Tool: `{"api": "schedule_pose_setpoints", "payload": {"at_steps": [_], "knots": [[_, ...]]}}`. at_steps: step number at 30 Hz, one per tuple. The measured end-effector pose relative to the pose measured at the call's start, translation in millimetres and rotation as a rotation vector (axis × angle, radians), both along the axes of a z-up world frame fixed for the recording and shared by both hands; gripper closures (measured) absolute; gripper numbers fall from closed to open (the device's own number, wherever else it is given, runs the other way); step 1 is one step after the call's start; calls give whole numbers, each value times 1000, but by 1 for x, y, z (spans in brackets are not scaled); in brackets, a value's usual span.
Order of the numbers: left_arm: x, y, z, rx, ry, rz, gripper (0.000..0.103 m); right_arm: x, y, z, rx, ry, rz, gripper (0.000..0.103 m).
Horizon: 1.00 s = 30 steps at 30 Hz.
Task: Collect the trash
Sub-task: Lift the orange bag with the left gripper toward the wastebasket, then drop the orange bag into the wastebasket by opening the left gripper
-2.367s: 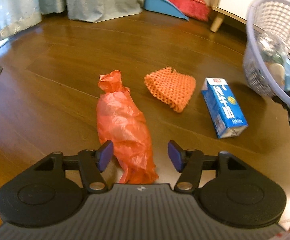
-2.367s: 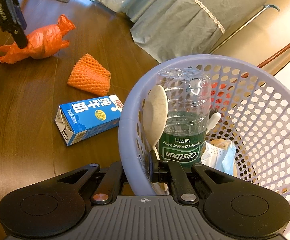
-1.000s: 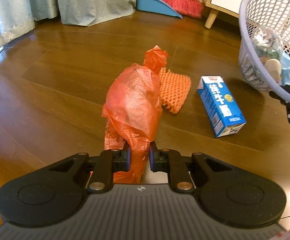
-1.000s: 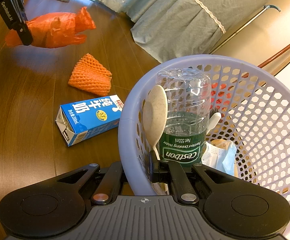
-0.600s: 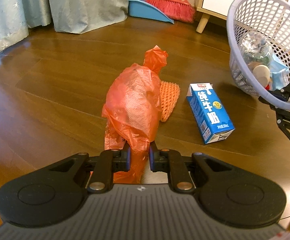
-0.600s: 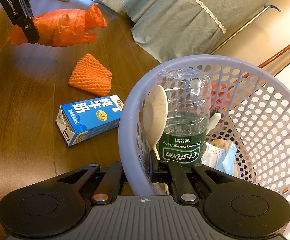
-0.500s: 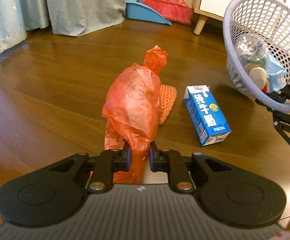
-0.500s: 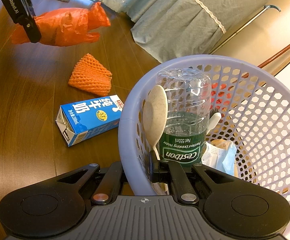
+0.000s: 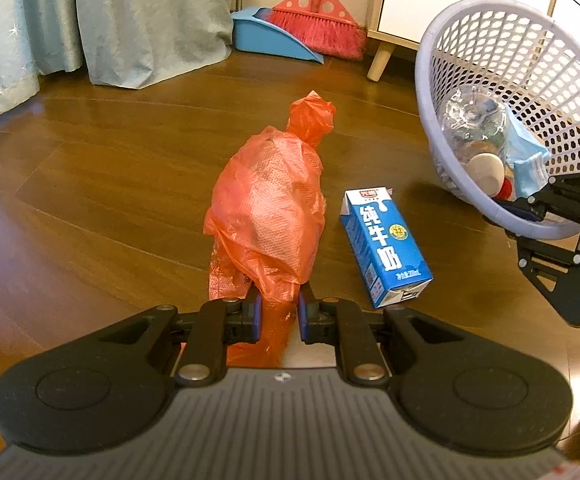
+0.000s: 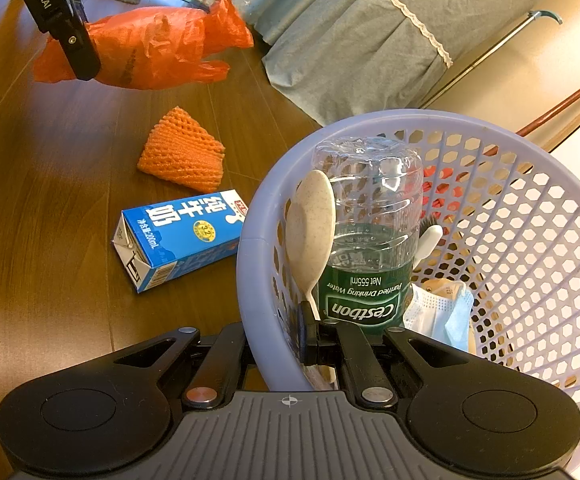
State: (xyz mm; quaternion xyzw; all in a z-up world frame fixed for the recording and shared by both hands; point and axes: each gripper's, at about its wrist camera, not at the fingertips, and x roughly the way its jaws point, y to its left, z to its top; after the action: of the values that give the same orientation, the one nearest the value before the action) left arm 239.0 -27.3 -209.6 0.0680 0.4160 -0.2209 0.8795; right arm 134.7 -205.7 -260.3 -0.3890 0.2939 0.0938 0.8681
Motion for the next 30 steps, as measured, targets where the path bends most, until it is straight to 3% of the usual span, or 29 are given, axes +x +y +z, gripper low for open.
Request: {"api": "schedule_pose_setpoints", "payload": {"at_steps": [23, 30], "knots": [[-4, -16, 22, -43, -23, -34, 90, 0, 0, 0, -1, 1, 1, 100], [-8, -29, 44, -73, -58, -75, 90, -1, 2, 1, 0, 1, 0, 100]]}}
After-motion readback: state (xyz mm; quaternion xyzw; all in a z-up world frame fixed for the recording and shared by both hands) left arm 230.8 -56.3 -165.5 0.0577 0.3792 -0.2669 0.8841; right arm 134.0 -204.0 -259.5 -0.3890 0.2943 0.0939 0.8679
